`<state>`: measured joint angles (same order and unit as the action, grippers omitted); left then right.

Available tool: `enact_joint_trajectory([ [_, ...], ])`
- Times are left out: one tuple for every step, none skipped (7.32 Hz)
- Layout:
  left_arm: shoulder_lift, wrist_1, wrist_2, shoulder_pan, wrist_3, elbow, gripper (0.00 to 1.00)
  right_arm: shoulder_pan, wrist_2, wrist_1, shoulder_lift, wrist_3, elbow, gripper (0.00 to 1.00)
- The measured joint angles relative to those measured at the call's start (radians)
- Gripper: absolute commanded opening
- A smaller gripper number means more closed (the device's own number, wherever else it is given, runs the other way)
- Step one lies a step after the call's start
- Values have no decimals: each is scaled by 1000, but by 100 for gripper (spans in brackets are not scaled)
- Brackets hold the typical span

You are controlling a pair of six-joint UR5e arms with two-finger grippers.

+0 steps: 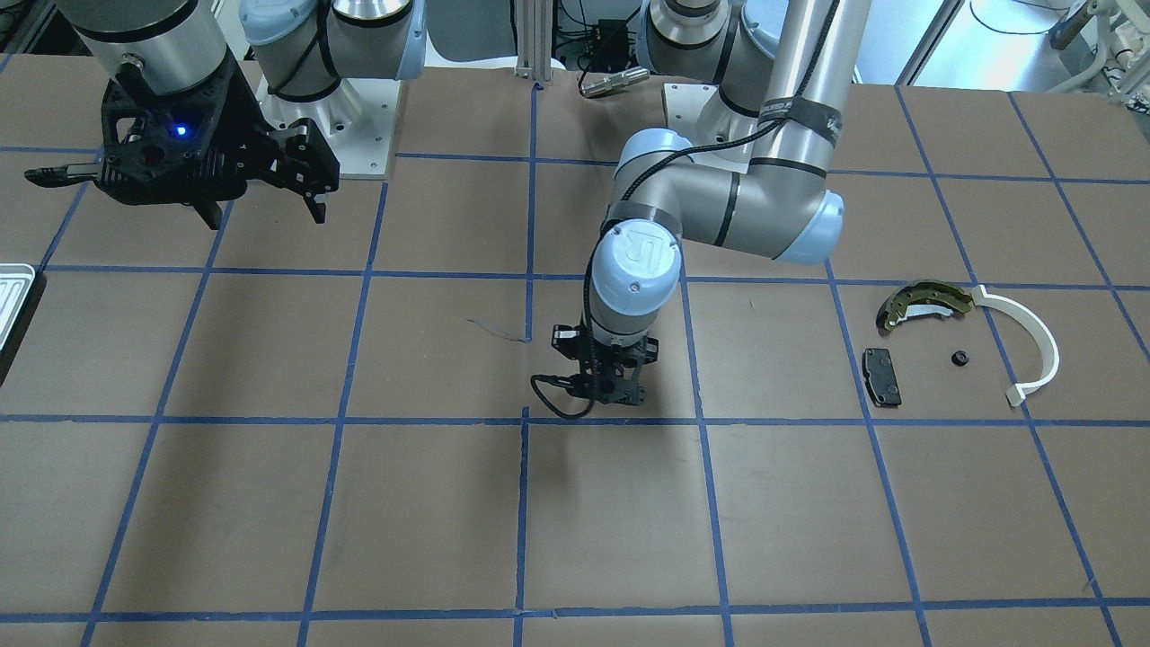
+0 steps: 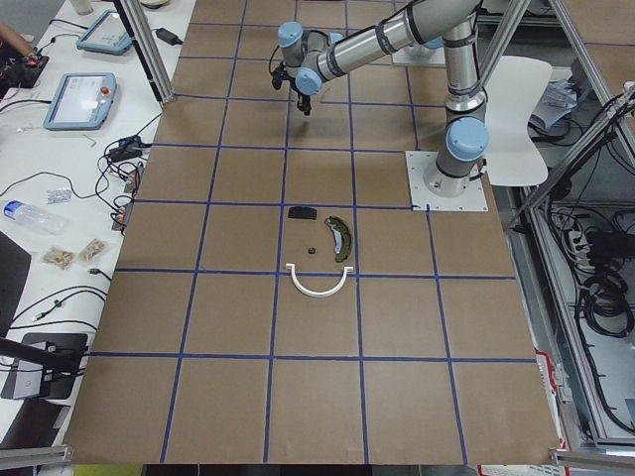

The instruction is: Place bearing gear from tray to pile

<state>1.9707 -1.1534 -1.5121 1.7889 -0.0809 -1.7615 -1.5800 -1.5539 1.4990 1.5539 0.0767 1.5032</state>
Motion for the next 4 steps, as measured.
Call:
enact_joint_trajectory([
  [-11, -138, -22, -70, 76, 86, 0, 0, 0, 0, 0, 0, 0, 100],
  [-18, -244, -67, -140, 175, 153, 0, 1, 0, 0, 0, 0, 0, 100],
  [-20, -298, -120, -221, 288, 186, 0, 1, -1, 0, 0, 1, 0, 100],
  [-16, -318, -153, -325, 405, 199, 0, 2, -1, 1, 0, 1, 0, 100],
])
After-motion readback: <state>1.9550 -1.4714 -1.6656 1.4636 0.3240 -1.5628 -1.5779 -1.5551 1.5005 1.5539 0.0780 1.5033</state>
